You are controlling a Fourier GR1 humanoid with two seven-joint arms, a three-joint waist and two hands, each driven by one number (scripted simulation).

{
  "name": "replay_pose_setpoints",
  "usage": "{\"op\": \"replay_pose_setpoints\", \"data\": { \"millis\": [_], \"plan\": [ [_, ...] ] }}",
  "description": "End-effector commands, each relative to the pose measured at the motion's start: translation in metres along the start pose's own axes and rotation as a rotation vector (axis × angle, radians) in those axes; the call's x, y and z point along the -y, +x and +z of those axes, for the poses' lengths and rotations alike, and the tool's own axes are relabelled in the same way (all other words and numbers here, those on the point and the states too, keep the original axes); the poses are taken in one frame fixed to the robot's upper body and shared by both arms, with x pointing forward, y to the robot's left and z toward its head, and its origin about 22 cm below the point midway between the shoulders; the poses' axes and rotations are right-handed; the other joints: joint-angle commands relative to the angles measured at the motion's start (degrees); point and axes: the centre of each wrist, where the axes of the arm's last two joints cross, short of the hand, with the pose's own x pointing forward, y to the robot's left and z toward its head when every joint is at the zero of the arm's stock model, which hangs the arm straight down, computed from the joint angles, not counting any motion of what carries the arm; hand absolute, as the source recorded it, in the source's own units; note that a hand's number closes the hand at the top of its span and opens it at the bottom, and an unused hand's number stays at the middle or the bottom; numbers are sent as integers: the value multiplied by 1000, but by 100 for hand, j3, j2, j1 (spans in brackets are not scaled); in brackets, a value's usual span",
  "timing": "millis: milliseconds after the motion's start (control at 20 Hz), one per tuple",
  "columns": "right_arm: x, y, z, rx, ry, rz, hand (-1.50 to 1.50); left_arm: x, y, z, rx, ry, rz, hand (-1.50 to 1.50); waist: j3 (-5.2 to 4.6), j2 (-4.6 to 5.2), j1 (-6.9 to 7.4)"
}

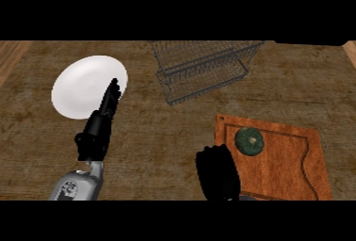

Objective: Pick the tomato from the cutting board and place it in the tiered basket

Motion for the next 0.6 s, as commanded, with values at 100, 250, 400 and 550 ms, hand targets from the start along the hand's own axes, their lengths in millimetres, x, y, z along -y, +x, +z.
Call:
{"op": "replay_pose_setpoints", "data": {
  "millis": [100, 250, 400, 550],
  "plan": [
    [48, 47, -43, 26, -40, -3, 150, -2, 7, -12, -16, 42, 4, 0, 64, -2, -172],
    [90, 46, -27, -13, -125, -28, 150, 3, 4, 7, -13, 34, 9, 0, 63, -31, -174],
    [126, 36, 0, -49, -226, -75, 150, -13, -5, 8, -9, 41, 4, 0, 60, -52, -224],
    [148, 26, 16, -80, -309, -115, 150, -16, -14, 0, -25, 62, -14, 0, 59, -46, -311]
  ]
}}
